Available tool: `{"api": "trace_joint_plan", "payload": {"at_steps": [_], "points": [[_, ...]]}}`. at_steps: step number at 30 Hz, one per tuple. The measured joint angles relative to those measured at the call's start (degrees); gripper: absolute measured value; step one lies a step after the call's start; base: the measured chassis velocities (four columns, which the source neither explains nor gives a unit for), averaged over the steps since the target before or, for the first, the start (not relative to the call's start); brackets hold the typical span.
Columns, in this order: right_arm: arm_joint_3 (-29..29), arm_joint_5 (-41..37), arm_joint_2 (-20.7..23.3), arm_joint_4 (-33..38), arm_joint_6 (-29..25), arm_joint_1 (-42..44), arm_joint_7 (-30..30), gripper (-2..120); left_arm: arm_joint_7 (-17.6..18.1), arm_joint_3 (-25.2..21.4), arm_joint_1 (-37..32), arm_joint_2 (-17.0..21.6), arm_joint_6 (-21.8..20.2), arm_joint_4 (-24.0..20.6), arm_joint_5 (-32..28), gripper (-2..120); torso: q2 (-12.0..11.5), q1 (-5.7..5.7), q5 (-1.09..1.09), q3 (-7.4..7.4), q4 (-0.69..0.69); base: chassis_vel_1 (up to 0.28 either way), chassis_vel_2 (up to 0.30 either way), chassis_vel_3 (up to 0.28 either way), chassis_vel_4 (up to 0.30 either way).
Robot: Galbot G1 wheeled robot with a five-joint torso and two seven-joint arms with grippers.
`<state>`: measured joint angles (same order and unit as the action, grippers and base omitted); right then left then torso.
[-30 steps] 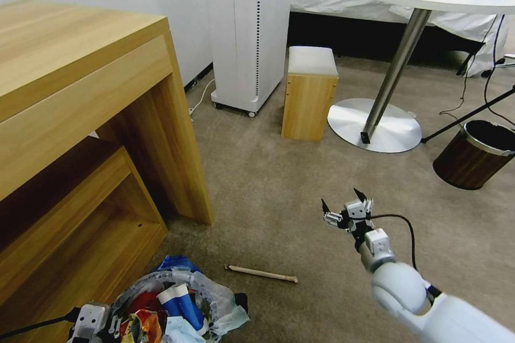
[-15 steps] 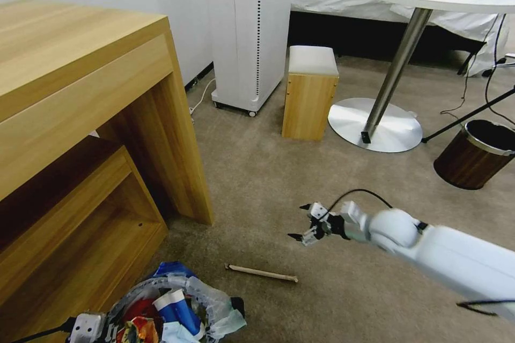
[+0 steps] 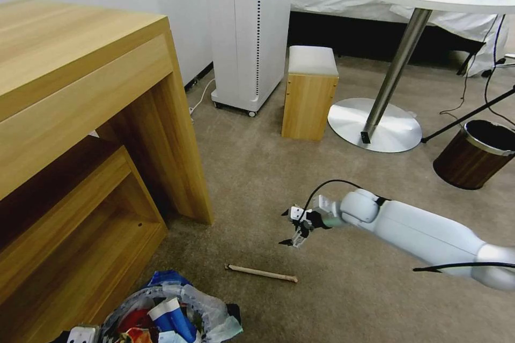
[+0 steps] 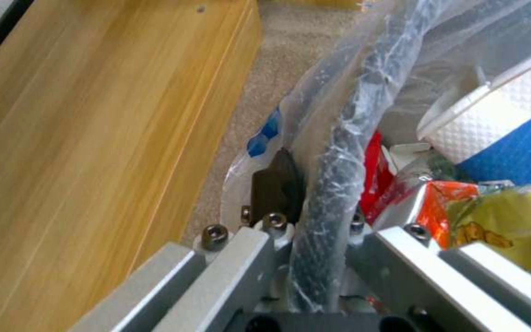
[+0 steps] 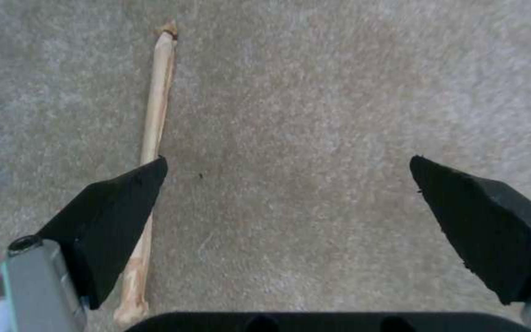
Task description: Pick up the trash bin and place the garbage on the floor into it.
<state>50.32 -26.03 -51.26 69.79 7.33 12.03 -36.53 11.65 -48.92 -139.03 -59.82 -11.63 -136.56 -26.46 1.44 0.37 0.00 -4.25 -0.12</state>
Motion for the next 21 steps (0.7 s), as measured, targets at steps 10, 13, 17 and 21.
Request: {"api": "trace_joint_plan", "payload": {"at_steps": [10, 13, 17, 21], "points": [[1.75, 1.8, -5.5, -5.83, 0.69, 1.63, 0.47, 100, 0.14, -0.03, -0.27, -0.15, 0.03, 0.32, -0.17, 0, 0.0, 0.0, 0.0, 0.0, 0.0, 0.0, 0.0, 0.0, 0.0], [2.01, 2.08, -6.22, -6.34, 0.86, 1.85, 0.93, 100, -0.28, -0.03, -0.15, -0.14, -0.05, 0.32, -0.11, 0, 0.0, 0.0, 0.0, 0.0, 0.0, 0.0, 0.0, 0.0, 0.0], [2.15, 2.14, -6.98, -6.48, 0.94, 2.56, 1.63, 100, -1.14, -0.43, 0.28, 0.11, -0.38, 0.36, 0.29, 0, 0.0, 0.0, 0.0, 0.0, 0.0, 0.0, 0.0, 0.0, 0.0], [2.06, 1.92, -6.77, -5.58, 1.32, 3.85, 2.03, 100, -1.41, -0.83, 0.19, 0.36, -0.5, 0.37, 0.65, 0, 0.0, 0.0, 0.0, 0.0, -0.01, 0.0, 0.0, 0.0, 0.0]]}}
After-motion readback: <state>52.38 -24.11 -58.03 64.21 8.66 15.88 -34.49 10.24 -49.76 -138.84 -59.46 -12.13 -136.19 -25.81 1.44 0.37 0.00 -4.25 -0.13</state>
